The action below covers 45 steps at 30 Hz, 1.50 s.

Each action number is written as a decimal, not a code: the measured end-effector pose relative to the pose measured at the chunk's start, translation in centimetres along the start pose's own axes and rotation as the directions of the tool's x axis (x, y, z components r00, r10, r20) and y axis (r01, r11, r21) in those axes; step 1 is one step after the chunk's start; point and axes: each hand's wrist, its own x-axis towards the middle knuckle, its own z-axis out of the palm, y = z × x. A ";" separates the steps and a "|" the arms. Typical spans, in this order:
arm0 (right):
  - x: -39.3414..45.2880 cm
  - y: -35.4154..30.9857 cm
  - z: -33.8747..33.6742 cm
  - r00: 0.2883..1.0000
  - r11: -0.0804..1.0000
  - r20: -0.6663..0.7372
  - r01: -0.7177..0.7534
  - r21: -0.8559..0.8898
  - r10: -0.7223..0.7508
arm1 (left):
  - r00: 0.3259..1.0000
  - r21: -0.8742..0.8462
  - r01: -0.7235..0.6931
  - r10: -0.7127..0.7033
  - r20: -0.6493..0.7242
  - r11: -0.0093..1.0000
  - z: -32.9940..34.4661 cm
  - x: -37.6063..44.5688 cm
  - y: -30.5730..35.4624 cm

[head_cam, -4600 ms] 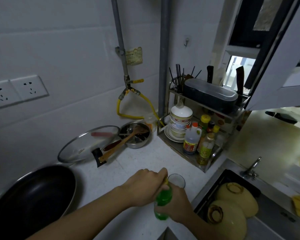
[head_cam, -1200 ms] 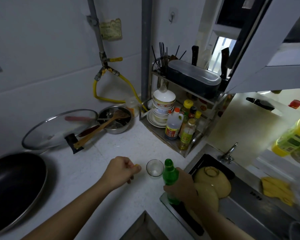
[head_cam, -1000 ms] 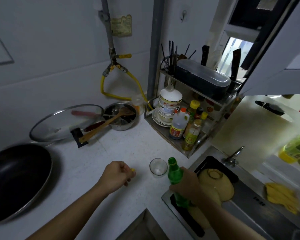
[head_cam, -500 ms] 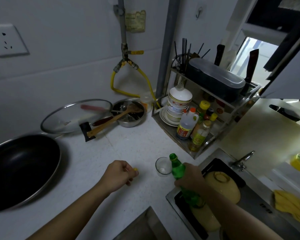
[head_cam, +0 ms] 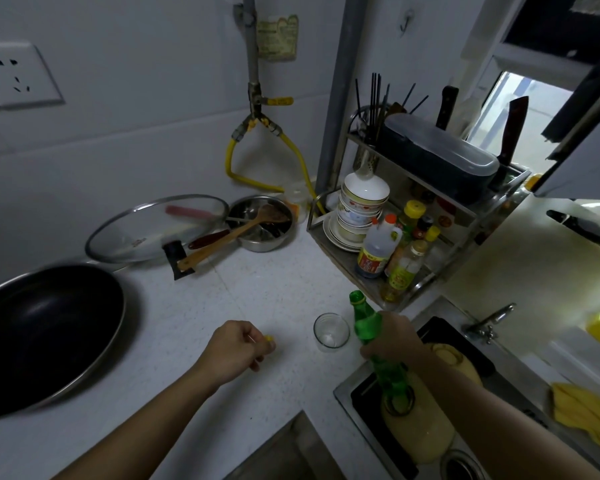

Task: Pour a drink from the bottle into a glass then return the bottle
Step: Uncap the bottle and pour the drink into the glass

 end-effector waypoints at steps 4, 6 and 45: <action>0.2 0.3 -0.8 0.999 0.995 -0.019 0.039 -0.088 -0.041 | 1.000 0.009 -0.014 0.014 -0.004 1.000 0.2 0.1 0.1; 0.3 0.6 -1.1 0.998 0.987 -0.017 0.057 -0.153 -0.061 | 1.000 0.007 -0.022 0.022 -0.003 1.000 0.4 0.2 0.2; 0.5 1.2 -1.0 0.994 0.748 0.041 0.101 -0.656 -0.099 | 1.000 -0.011 0.002 -0.002 -0.026 1.000 1.2 -0.7 0.0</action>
